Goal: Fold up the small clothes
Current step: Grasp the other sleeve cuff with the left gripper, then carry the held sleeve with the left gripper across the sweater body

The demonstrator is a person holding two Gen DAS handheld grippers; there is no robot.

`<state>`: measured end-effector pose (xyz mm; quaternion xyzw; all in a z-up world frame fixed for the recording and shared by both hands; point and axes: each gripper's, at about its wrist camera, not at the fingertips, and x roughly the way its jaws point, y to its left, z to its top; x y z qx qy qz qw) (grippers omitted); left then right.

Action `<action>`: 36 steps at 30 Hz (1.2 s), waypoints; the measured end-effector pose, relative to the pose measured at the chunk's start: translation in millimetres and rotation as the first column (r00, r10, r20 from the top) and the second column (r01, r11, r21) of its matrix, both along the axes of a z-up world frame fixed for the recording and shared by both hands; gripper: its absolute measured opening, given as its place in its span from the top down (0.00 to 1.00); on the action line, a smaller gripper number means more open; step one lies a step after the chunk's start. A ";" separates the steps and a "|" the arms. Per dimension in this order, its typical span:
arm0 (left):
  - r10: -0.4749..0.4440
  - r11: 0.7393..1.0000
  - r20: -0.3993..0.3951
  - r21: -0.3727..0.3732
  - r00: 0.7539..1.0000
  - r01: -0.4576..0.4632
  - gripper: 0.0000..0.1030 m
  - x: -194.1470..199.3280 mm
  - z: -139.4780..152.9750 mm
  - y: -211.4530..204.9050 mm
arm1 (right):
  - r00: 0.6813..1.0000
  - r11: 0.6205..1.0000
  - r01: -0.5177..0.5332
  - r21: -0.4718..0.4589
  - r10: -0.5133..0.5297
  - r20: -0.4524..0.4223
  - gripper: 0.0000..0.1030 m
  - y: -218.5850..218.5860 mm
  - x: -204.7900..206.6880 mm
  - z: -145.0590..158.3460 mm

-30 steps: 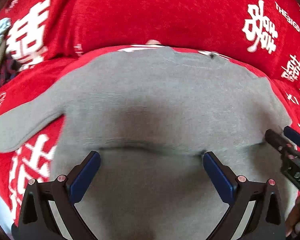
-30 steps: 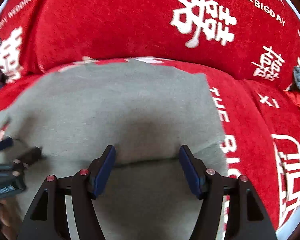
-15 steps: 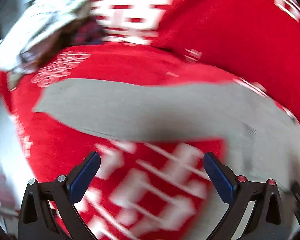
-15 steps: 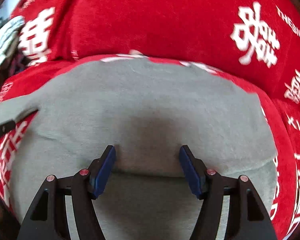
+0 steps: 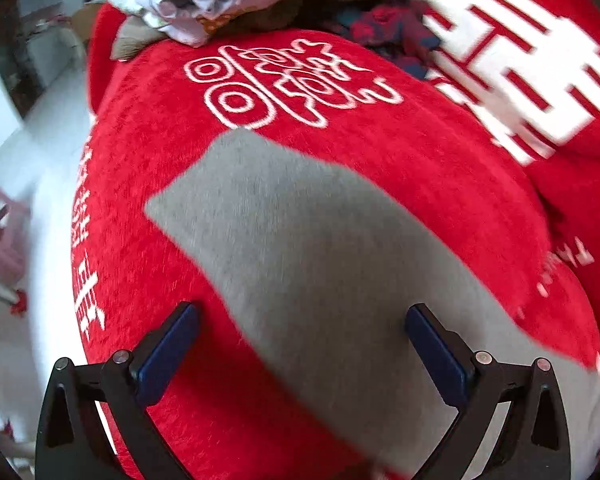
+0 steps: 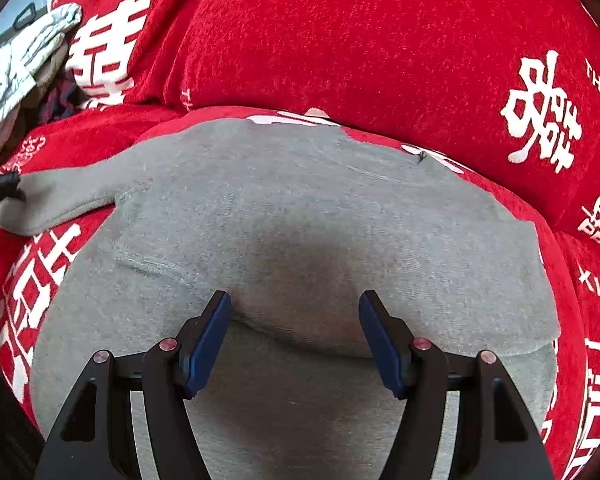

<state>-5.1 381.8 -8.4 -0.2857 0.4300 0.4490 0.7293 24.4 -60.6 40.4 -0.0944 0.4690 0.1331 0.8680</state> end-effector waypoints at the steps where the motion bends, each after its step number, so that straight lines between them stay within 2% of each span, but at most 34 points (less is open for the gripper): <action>1: 0.009 1.000 -0.007 0.003 1.000 -0.009 0.00 7.6 -0.1 4.0 | 1.000 1.000 -0.004 -0.007 0.004 0.001 0.32 1.6 0.3 1.1; 4: -0.022 1.000 0.014 -0.002 1.000 0.022 0.00 18.5 1.4 9.9 | 1.000 1.000 0.007 -0.009 -0.007 -0.001 0.32 0.5 2.5 4.1; 5: -0.036 0.999 0.021 -0.001 0.999 0.036 0.02 19.2 1.2 10.6 | 1.000 1.000 0.011 -0.005 -0.011 -0.004 0.32 -0.4 3.3 4.3; 6: -0.040 0.999 0.032 0.014 0.999 0.040 0.08 18.3 2.7 10.1 | 1.000 1.000 0.017 -0.004 -0.017 -0.007 0.32 -0.4 5.8 4.9; 7: -0.035 0.998 0.038 0.046 0.999 0.033 0.30 16.5 6.0 11.5 | 1.000 1.000 0.020 -0.006 -0.020 -0.008 0.32 0.6 7.6 5.0; 8: -0.047 0.996 0.063 0.075 0.997 0.042 0.61 11.3 11.0 11.5 | 1.000 1.000 0.019 -0.012 -0.019 -0.008 0.32 3.5 10.6 5.0; 9: -0.072 0.996 0.098 0.065 0.993 0.065 0.77 7.3 14.3 14.8 | 1.000 1.000 0.013 -0.014 -0.013 -0.009 0.32 6.0 12.2 4.7; 10: -0.106 0.994 0.154 0.012 0.982 0.105 0.89 3.6 14.1 19.1 | 1.000 1.000 0.006 -0.015 -0.006 -0.012 0.32 9.5 14.5 4.4; 11: -0.105 0.994 0.187 -0.023 0.977 0.111 0.89 -1.4 14.3 23.3 | 1.000 1.000 -0.004 -0.016 0.003 -0.015 0.32 14.8 17.8 4.2; 13: -0.109 0.992 0.219 -0.033 0.970 0.119 0.89 -9.3 17.5 28.5 | 1.000 1.000 -0.021 -0.020 0.021 -0.013 0.32 26.5 26.9 5.6; 19: -0.195 0.978 0.222 0.112 0.955 0.174 0.89 -18.2 47.6 8.4 | 0.997 0.997 -0.073 -0.004 0.073 -0.034 0.32 84.2 79.7 8.0; 22: -0.227 0.970 0.219 0.144 0.949 0.199 0.89 -20.1 59.5 1.7 | 0.994 0.995 -0.095 -0.040 0.093 -0.056 0.32 117.6 99.6 -2.6; 25: -0.259 0.959 0.196 0.169 0.946 0.228 0.89 -17.2 67.4 -3.3 | 0.987 0.991 -0.108 -0.076 0.098 -0.127 0.32 150.3 112.2 -25.3; 27: -0.277 0.954 0.190 0.169 0.942 0.247 0.89 -16.6 72.7 -6.4 | 0.989 0.985 -0.129 -0.111 0.120 -0.081 0.32 167.2 106.9 -23.1; 28: -0.287 0.952 0.187 0.168 0.939 0.257 0.89 -16.2 74.7 -8.1 | 0.984 0.982 -0.161 -0.093 0.153 -0.087 0.32 171.2 104.4 -20.6; 29: -0.299 0.948 0.183 0.168 0.937 0.270 0.89 -15.2 77.7 -11.3 | 0.975 0.980 -0.200 -0.012 0.197 -0.103 0.32 171.3 100.2 -13.9; 30: -0.314 0.943 0.176 0.173 0.933 0.285 0.89 -13.2 80.5 -15.7 | 0.976 0.980 -0.197 0.016 0.198 -0.092 0.32 168.7 97.1 -8.6; 33: -0.365 0.922 0.154 0.199 0.918 0.333 0.89 -5.7 88.0 -35.5 | 0.988 0.988 -0.152 -0.009 0.152 -0.036 0.32 151.4 86.2 4.7; 36: -0.411 0.902 0.144 0.206 0.900 0.379 0.89 3.4 94.0 -59.4 | 0.992 0.993 -0.116 0.021 0.117 -0.049 0.32 122.6 78.9 9.8</action>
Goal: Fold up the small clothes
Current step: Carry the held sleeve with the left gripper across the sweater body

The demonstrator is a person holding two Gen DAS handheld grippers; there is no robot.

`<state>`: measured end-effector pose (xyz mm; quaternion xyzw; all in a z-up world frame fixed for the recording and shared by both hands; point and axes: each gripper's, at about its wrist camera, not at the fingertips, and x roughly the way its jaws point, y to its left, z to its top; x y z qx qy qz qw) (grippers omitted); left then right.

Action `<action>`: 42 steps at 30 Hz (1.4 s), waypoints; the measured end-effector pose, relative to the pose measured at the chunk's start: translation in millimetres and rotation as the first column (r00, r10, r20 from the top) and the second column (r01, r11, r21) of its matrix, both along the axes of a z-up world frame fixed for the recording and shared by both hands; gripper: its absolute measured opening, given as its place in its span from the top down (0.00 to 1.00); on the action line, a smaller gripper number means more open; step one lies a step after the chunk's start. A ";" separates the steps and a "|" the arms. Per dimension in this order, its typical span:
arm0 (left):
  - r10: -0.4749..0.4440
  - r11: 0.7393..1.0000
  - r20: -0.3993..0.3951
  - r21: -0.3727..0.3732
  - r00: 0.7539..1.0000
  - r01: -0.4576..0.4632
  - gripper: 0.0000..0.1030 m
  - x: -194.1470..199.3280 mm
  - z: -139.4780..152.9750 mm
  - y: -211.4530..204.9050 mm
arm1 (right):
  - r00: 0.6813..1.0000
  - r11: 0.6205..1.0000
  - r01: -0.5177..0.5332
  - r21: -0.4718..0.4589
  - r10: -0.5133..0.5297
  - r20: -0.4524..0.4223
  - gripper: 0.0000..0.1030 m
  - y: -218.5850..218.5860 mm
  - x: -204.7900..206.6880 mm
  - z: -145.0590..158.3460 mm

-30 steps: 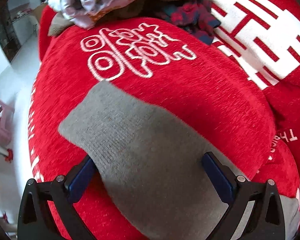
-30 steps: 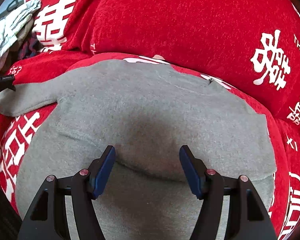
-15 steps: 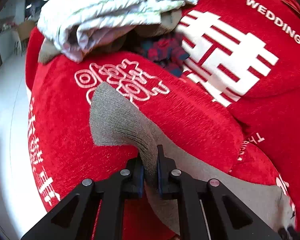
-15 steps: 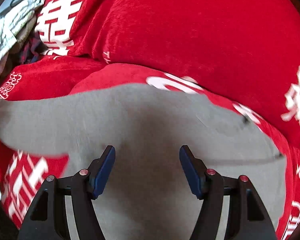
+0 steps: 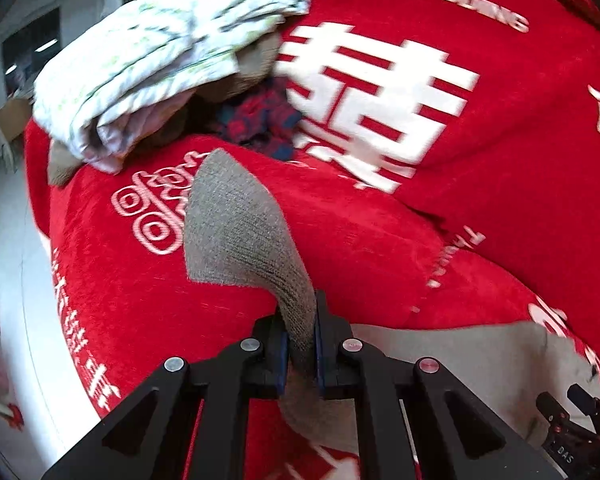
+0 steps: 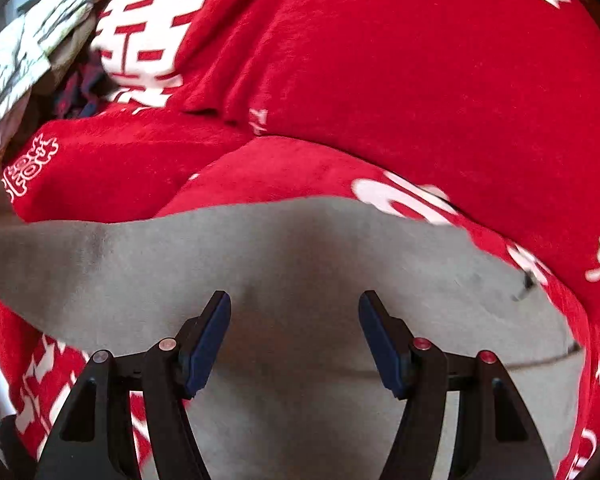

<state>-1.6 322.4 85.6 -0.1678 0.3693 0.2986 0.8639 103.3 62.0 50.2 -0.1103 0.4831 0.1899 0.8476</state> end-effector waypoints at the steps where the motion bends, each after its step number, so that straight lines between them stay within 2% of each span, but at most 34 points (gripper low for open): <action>1: -0.019 1.000 -0.003 0.003 1.000 0.019 0.89 3.5 1.4 -9.6 | 1.000 1.000 0.019 0.005 -0.019 -0.005 0.32 -13.3 -3.7 0.9; 10: -0.179 0.983 -0.032 0.038 0.983 0.180 0.89 31.5 8.8 -94.7 | 0.992 0.992 0.123 0.014 -0.123 -0.013 0.32 -100.0 -20.1 0.1; 13: -0.205 0.978 -0.050 0.035 0.977 0.207 0.89 38.7 6.1 -113.5 | 0.989 0.989 0.150 0.018 -0.150 -0.019 0.32 -123.5 -26.8 -3.9; 24: -0.269 0.961 -0.089 0.044 0.959 0.273 0.89 55.7 1.2 -171.1 | 0.974 0.972 0.225 0.069 -0.223 -0.044 0.32 -177.1 -41.2 -15.0; 34: -0.320 0.944 -0.100 0.053 0.942 0.326 0.89 73.2 11.2 -232.4 | 0.956 0.949 0.293 0.118 -0.290 -0.042 0.32 -220.8 -45.1 -13.2; 42: -0.347 0.933 -0.116 0.056 0.931 0.355 0.89 83.6 14.9 -265.7 | 0.951 0.939 0.309 0.149 -0.307 -0.041 0.32 -238.1 -50.7 -11.3</action>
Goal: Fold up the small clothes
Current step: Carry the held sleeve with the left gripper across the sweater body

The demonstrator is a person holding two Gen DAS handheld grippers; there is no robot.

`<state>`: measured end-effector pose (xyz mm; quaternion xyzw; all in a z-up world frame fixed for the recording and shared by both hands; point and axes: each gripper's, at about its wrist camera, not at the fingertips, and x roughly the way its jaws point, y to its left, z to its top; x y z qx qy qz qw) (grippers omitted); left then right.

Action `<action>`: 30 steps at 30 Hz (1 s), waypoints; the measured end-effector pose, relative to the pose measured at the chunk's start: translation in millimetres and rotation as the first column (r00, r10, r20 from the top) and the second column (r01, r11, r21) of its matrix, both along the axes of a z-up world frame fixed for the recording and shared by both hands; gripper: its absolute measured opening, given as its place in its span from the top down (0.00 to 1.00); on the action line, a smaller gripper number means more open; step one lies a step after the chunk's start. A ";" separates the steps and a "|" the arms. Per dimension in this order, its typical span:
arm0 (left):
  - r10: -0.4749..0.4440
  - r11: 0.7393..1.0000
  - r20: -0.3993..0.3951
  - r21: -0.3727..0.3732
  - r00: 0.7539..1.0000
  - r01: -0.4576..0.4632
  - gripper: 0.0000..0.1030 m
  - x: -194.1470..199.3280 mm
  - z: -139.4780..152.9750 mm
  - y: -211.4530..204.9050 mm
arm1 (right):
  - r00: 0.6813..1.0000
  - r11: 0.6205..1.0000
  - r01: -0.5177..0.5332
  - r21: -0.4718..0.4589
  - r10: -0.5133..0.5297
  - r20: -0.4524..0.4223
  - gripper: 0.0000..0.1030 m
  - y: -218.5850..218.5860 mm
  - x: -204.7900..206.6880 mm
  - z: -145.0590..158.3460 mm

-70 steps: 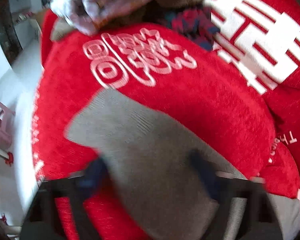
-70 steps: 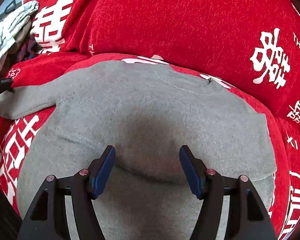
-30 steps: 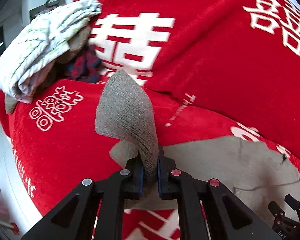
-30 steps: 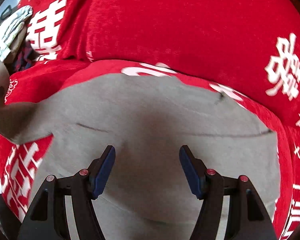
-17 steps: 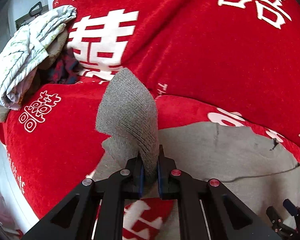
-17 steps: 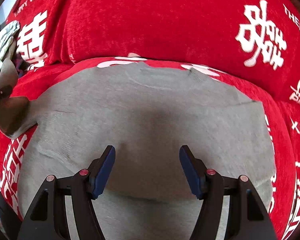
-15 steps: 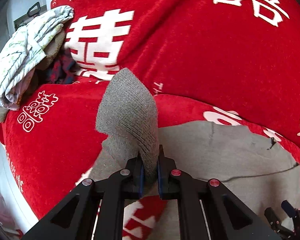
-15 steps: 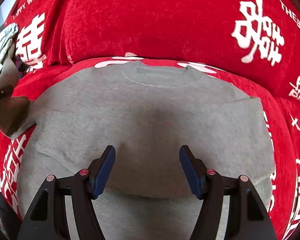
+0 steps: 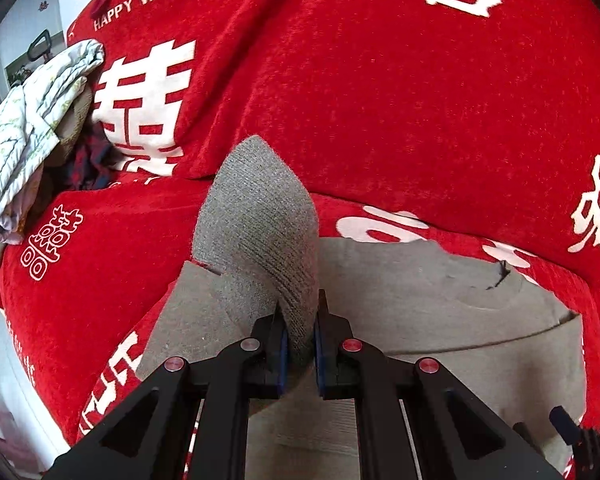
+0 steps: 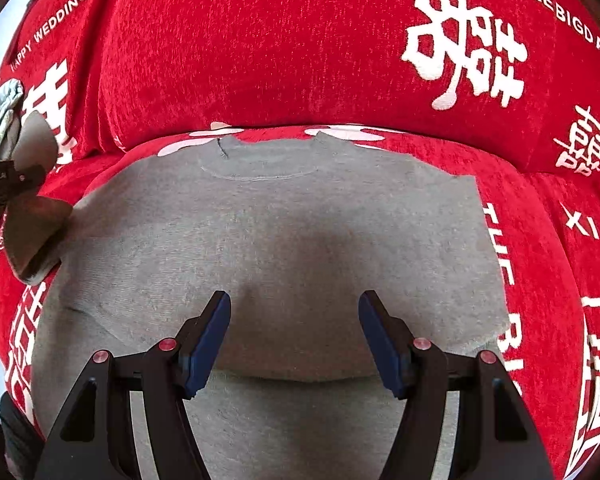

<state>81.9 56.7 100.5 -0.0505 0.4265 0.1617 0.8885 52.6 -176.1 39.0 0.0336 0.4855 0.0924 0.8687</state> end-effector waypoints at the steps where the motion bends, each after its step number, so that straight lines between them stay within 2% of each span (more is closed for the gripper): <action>1: -0.002 1.000 0.000 -0.001 1.000 0.002 0.89 0.6 0.6 -4.0 | 1.000 1.000 -0.001 0.005 0.001 -0.001 0.32 -0.6 -0.9 -0.7; 12: -0.093 0.996 0.014 0.012 0.996 0.093 0.89 10.6 14.5 -64.9 | 0.998 0.998 0.057 0.026 -0.057 0.011 0.32 -32.1 -6.6 1.9; 19: -0.139 0.990 -0.003 0.017 0.990 0.139 0.89 11.7 10.6 -96.5 | 0.996 0.995 0.088 0.036 -0.089 0.015 0.32 -47.2 -9.1 2.7; 30: -0.237 0.968 -0.009 0.085 0.972 0.237 0.89 2.9 10.5 -145.9 | 0.990 0.989 0.137 0.052 -0.138 0.006 0.32 -71.5 -11.8 -4.6</action>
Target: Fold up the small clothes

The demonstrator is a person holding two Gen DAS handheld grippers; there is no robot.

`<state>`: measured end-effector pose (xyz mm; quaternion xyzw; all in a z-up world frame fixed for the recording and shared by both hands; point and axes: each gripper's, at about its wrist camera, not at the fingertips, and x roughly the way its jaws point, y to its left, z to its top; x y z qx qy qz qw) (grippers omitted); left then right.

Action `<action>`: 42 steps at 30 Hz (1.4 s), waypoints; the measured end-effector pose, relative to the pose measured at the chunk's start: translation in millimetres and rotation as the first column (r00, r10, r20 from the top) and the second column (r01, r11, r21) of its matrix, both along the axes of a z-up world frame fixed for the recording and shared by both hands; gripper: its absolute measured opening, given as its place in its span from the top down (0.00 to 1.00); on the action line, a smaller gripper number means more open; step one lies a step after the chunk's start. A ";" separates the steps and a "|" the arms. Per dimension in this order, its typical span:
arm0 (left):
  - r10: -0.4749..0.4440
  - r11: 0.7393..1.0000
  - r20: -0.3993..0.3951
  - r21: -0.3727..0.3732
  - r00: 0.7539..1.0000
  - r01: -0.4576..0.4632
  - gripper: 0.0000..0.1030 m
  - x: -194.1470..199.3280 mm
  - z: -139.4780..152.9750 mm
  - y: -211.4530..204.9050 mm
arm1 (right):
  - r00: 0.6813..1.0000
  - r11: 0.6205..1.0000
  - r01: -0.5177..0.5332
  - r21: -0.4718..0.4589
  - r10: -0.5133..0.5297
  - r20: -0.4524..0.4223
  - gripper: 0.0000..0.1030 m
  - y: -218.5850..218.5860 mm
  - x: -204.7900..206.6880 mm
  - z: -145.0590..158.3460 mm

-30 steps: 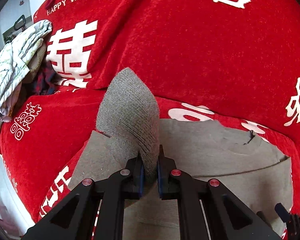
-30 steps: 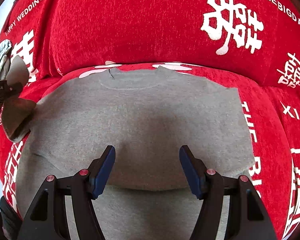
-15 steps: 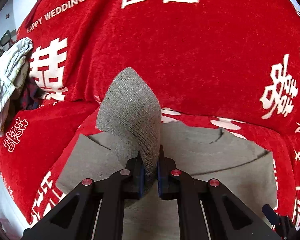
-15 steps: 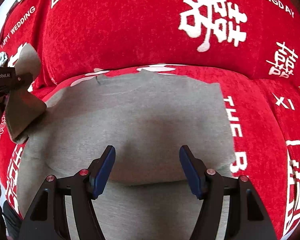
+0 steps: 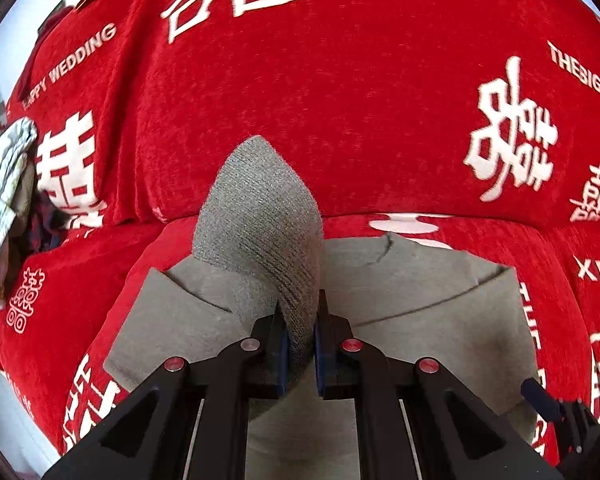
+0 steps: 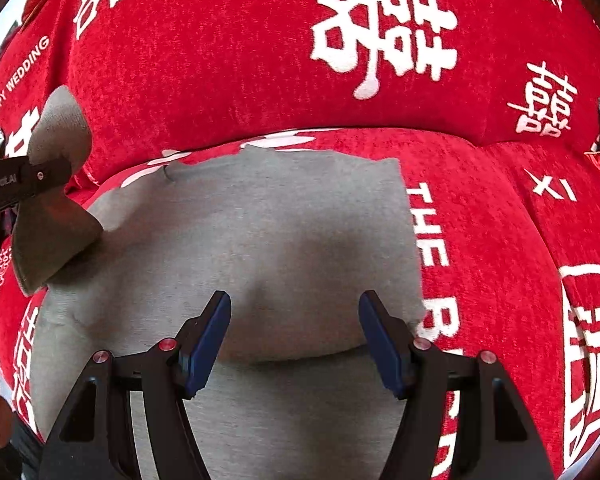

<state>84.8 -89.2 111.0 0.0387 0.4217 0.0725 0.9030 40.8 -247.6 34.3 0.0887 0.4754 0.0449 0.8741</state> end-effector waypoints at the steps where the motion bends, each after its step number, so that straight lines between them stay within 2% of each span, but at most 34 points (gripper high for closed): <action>1: -0.008 1.000 0.000 0.002 1.000 0.008 0.89 -0.8 0.3 -4.4 | 1.000 1.000 0.005 0.005 -0.005 0.001 0.32 -3.1 0.0 -0.4; 11: -0.076 0.997 -0.003 0.031 0.997 0.076 0.89 -2.5 -2.2 -51.0 | 0.999 0.999 0.035 0.018 -0.035 0.013 0.32 -28.2 -1.1 0.0; 23: -0.136 0.989 -0.057 0.058 0.989 0.140 0.89 -8.0 -31.4 -88.0 | 0.998 0.997 0.070 0.035 -0.070 0.002 0.32 -51.5 -5.6 -9.2; 28: -0.145 0.989 -0.095 0.028 0.985 0.149 0.89 -3.9 -45.1 -90.2 | 0.997 0.996 0.081 0.034 -0.081 0.000 0.32 -58.6 -6.5 -10.9; 32: -0.183 0.983 -0.119 -0.039 0.976 0.180 0.89 -2.3 -55.5 -91.1 | 0.996 0.996 0.086 0.027 -0.086 0.002 0.32 -61.8 -7.0 -10.5; 35: -0.223 0.970 -0.132 -0.123 0.966 0.208 0.89 -0.8 -63.1 -88.1 | 0.996 0.995 0.092 0.026 -0.092 -0.001 0.32 -64.7 -7.5 -12.2; 38: -0.248 0.947 -0.153 -0.245 0.957 0.206 0.89 3.2 -72.7 -75.8 | 0.995 0.995 0.100 0.028 -0.100 -0.007 0.32 -68.3 -8.1 -14.8; 42: -0.279 0.922 -0.152 -0.320 0.948 0.220 0.89 4.1 -76.4 -67.7 | 0.994 0.994 0.106 0.027 -0.105 -0.013 0.32 -70.1 -8.2 -16.6</action>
